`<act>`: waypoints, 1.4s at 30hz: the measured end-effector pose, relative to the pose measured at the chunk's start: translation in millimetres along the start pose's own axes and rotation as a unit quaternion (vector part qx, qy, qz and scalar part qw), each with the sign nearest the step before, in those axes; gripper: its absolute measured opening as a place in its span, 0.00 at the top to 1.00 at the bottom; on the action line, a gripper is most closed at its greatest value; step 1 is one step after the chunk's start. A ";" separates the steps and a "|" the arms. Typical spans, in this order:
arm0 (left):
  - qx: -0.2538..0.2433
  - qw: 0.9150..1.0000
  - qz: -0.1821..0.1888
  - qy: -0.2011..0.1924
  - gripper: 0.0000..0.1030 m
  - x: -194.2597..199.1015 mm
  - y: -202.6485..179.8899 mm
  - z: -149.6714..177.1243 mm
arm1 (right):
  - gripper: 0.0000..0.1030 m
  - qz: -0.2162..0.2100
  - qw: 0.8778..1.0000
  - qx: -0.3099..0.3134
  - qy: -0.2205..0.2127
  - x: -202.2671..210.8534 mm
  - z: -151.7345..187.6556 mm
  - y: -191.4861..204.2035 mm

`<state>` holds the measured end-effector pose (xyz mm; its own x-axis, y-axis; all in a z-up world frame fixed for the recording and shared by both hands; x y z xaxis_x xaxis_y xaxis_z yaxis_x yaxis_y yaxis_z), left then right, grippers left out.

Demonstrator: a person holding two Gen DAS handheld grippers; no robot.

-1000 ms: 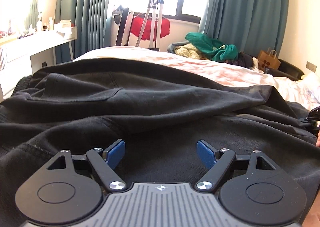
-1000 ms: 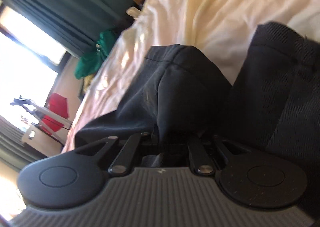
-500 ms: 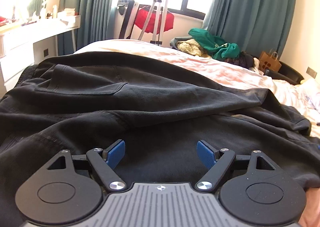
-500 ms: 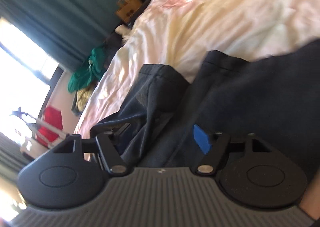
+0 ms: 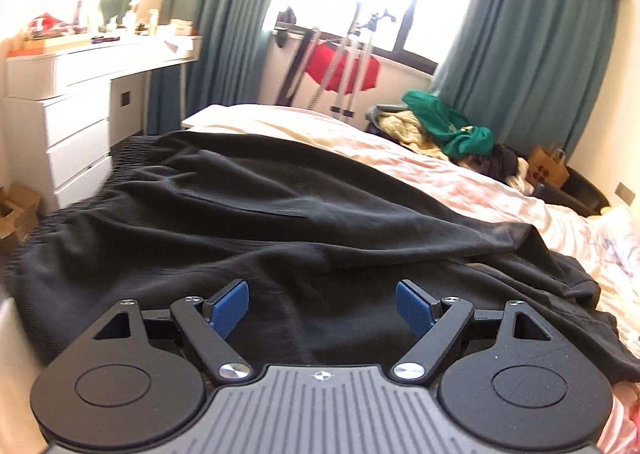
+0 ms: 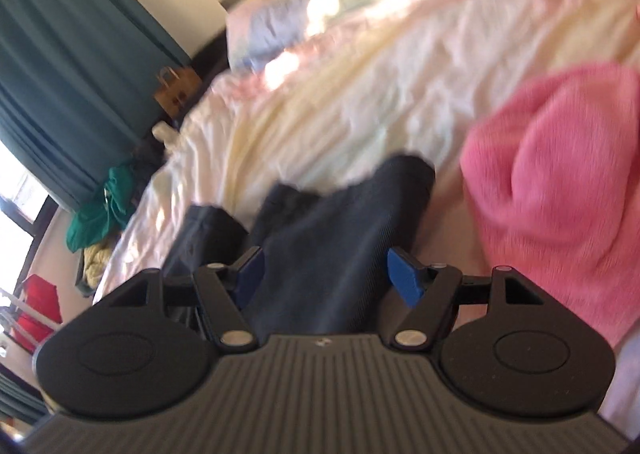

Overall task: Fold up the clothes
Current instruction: 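Grasp the ribbed waistband with the left tool while the right tool grips a leg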

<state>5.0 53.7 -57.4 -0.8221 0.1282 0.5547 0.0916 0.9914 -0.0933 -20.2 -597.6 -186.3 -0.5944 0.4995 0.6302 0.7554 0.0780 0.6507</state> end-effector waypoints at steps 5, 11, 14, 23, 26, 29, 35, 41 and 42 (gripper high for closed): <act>0.013 0.999 -0.036 0.013 0.15 33.0 55.5 -0.3 | 0.31 0.005 0.999 -0.023 0.039 -20.0 10.6 -7.3; 0.074 0.993 -0.085 0.028 0.13 50.8 121.6 9.4 | 0.36 -0.007 0.998 -0.027 0.062 -38.3 19.8 -3.7; 0.152 0.986 -0.065 0.034 0.13 48.2 142.3 15.9 | 0.61 -0.004 0.998 -0.014 0.062 -44.0 19.0 -0.5; 0.277 0.958 -0.048 0.057 0.12 42.3 172.9 35.3 | 0.95 -0.058 0.998 0.022 0.017 -20.1 5.3 14.0; 0.316 0.946 -0.039 0.062 0.12 39.9 182.8 43.4 | 0.95 -0.067 0.997 0.033 0.011 -13.7 2.7 17.2; 0.345 0.936 -0.015 0.069 0.12 37.0 187.9 50.1 | 0.94 -0.062 0.997 0.028 0.020 -15.6 1.1 15.4; 0.375 0.919 0.029 0.119 0.13 5.2 188.2 62.6 | 0.94 -0.055 0.997 0.048 0.015 -15.9 2.8 21.4; 0.422 0.896 0.061 0.122 0.19 -23.3 194.5 64.0 | 0.93 -0.051 0.998 0.040 0.021 -17.5 3.6 18.1; 0.433 0.891 0.067 0.120 0.23 -29.3 196.3 63.1 | 0.93 -0.049 0.998 0.037 0.023 -18.0 3.8 17.0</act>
<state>11.6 242.9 -144.2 -0.6828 0.3494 0.6416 -0.3730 0.5884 -0.7174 4.4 -601.9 -188.2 -0.6776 0.4468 0.5842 0.7098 0.1893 0.6785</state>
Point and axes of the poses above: each gripper's, at about its wrist camera, not at the fingertips, and x roughly against the way its jaws point, y to its left, z to its underside, the point moved 5 cm from there along -x, roughly the way its jaws point, and after that the axes turned 9 degrees about -x, right-handed, at the moved point
